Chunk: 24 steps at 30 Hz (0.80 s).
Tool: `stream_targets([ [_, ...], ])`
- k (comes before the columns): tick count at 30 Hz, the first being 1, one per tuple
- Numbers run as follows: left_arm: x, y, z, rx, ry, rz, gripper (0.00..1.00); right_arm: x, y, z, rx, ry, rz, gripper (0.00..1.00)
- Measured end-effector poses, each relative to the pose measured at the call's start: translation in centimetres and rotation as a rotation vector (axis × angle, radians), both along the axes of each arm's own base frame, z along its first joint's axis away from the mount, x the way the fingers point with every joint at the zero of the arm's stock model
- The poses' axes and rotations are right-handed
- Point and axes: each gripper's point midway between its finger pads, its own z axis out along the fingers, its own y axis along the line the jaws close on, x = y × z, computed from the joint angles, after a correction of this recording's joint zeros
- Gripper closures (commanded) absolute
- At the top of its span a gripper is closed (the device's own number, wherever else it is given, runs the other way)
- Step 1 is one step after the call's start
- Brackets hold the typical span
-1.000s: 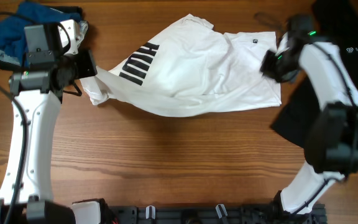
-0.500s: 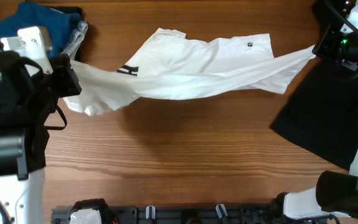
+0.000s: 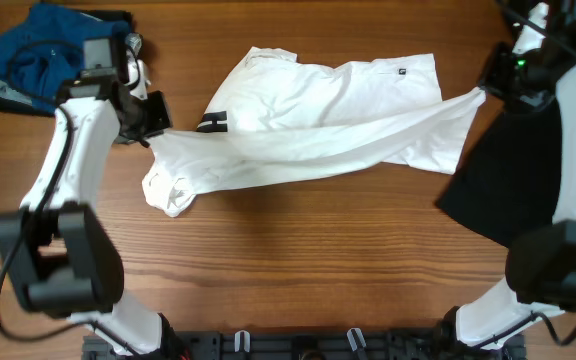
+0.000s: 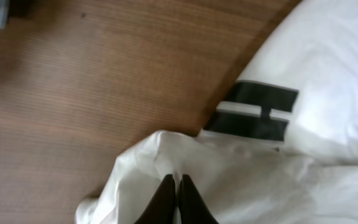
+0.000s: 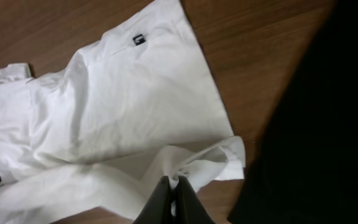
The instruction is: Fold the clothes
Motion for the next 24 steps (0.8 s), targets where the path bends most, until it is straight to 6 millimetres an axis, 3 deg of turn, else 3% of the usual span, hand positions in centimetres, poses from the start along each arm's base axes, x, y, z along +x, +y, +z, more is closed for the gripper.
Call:
stream_targets([
  [2,1.1,-0.4,-2.0,-0.002,0.005,-0.008,0.47,0.4,1.0,-0.9,0.006,0.018,0.025,0.96],
  [7,1.2,-0.7,-2.4,-0.005,0.012,-0.005,0.32,0.5,1.4,-1.0,0.007,0.02,0.034,0.96],
  [10,-0.9,-0.8,0.0,-0.004,0.035,-0.003,0.19,0.6,1.4,-1.0,0.007,0.018,0.034,0.96],
  [13,-3.6,-0.4,3.0,0.022,0.054,0.001,0.17,0.6,1.4,-1.0,0.005,0.016,0.038,0.96],
  [15,-3.9,0.0,3.5,0.039,0.048,0.005,0.17,0.6,1.4,-1.0,0.004,0.016,0.04,0.96],
  [17,-3.9,0.4,2.4,0.056,0.048,-0.007,0.16,0.6,1.4,-1.0,0.002,0.015,0.044,0.96],
  [21,-4.3,1.7,-1.9,0.075,0.059,-0.038,0.17,0.6,1.4,-1.0,-0.001,0.014,0.051,0.96],
  [24,-4.2,2.0,-3.1,0.071,0.037,-0.087,0.16,0.6,1.4,-1.0,-0.002,0.014,0.054,0.96],
])
